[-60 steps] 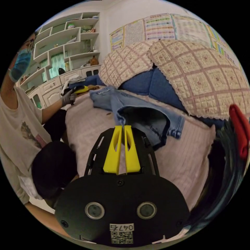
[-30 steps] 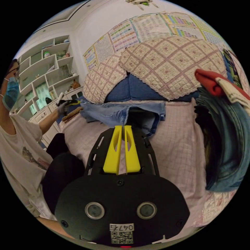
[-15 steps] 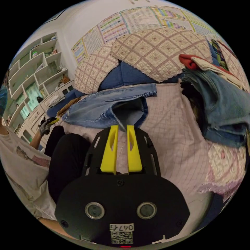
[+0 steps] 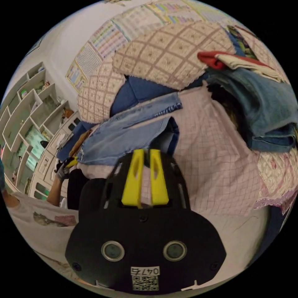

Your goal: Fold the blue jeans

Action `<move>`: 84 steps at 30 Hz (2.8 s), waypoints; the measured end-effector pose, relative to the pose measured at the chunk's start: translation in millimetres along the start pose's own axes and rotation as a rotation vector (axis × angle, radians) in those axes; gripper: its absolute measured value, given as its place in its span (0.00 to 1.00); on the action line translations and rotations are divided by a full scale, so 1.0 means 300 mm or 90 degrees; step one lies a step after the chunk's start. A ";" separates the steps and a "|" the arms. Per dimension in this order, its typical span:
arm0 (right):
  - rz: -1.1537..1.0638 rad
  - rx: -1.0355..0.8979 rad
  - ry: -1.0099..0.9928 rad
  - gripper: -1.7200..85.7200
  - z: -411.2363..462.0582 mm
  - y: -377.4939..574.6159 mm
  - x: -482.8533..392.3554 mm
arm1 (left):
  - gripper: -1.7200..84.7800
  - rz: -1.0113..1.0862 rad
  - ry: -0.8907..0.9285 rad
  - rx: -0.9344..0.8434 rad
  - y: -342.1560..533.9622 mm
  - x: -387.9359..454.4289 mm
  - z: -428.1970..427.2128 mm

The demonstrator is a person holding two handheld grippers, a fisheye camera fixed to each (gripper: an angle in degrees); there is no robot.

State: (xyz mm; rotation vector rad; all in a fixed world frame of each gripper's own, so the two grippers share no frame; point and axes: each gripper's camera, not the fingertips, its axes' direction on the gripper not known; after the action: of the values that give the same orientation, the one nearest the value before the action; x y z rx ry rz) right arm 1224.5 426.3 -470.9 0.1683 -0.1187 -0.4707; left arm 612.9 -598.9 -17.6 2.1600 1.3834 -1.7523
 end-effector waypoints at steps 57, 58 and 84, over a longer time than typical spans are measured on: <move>-0.087 0.048 -0.026 0.02 0.537 -1.103 -0.222 | 0.01 0.407 0.342 0.125 -0.752 1.144 -0.395; -0.210 0.001 -0.043 0.02 0.595 -1.111 -0.398 | 0.01 0.415 0.352 0.129 -0.763 1.151 -0.404; 0.245 0.070 0.056 0.06 0.029 -0.778 0.207 | 0.01 0.509 0.234 0.123 -0.932 1.529 -0.423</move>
State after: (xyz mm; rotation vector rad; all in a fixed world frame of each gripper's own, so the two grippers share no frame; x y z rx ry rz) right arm 1175.3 191.7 -501.7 0.2669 -0.0879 -0.0721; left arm 516.7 -88.4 -204.8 2.6759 0.2466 -1.2452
